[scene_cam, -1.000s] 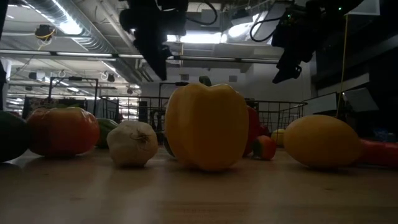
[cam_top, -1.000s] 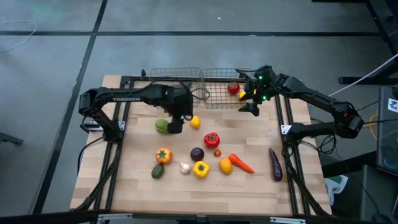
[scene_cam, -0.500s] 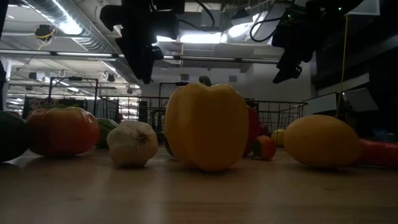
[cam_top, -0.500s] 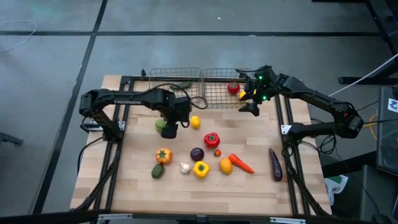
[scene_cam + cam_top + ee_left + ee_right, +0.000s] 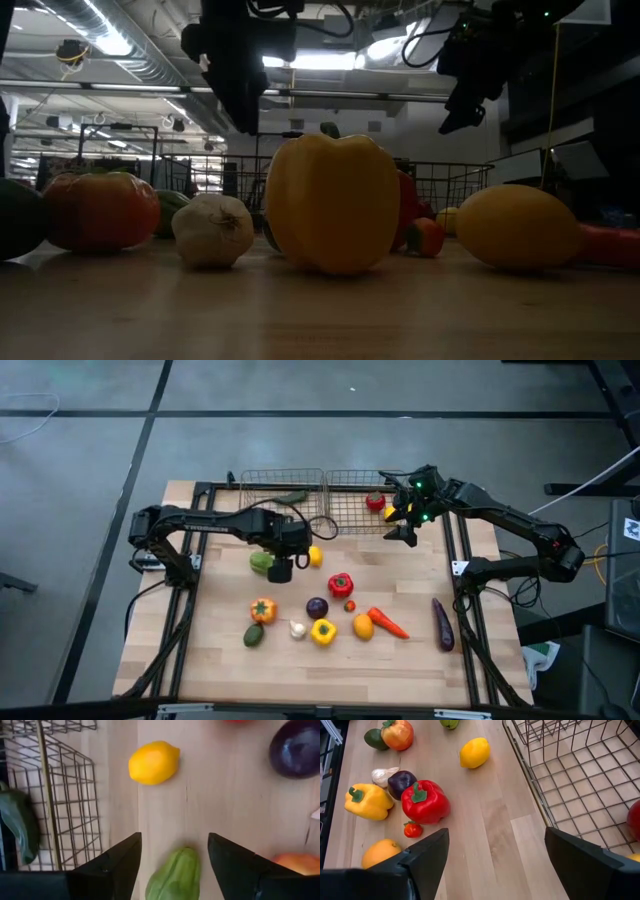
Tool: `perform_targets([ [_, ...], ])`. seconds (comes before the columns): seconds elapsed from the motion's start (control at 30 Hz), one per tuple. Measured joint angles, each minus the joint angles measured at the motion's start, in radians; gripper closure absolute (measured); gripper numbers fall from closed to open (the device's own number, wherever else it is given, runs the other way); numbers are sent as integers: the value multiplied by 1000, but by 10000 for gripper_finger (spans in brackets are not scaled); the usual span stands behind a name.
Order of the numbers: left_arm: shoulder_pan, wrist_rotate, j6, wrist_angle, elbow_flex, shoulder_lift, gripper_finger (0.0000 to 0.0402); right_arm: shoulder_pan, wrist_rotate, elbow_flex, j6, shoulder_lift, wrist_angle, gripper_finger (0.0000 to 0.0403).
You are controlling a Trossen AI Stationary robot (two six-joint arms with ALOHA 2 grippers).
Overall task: Sort produce into baskets
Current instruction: Put the white garlic into the left golden wire basket
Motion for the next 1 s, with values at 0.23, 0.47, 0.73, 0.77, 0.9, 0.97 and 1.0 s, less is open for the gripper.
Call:
perform_targets([
  [0.23, 0, -1, -9, 0, 0, 0, 177, 0, 0, 0, 0, 0, 0, 77],
  [0.47, -11, 68, -60, 1, 0, 1, 178, 0, 0, 0, 0, 0, 0, 77],
  [0.73, -138, 181, -96, 73, 0, 7, 178, 0, 0, 0, 0, 0, -1, 77],
  [0.77, -161, 182, -113, 90, 0, 8, 178, 0, 0, 0, 0, 0, -1, 77],
  [0.9, -248, 183, -178, 167, 0, 22, 178, 0, 0, 0, 0, 0, -1, 77],
  [0.97, -288, 183, -201, 194, 0, 37, 178, 0, 0, 0, 0, 0, -1, 77],
  [1.0, -308, 183, -207, 212, 0, 44, 178, 0, 0, 0, 0, 0, -2, 77],
])
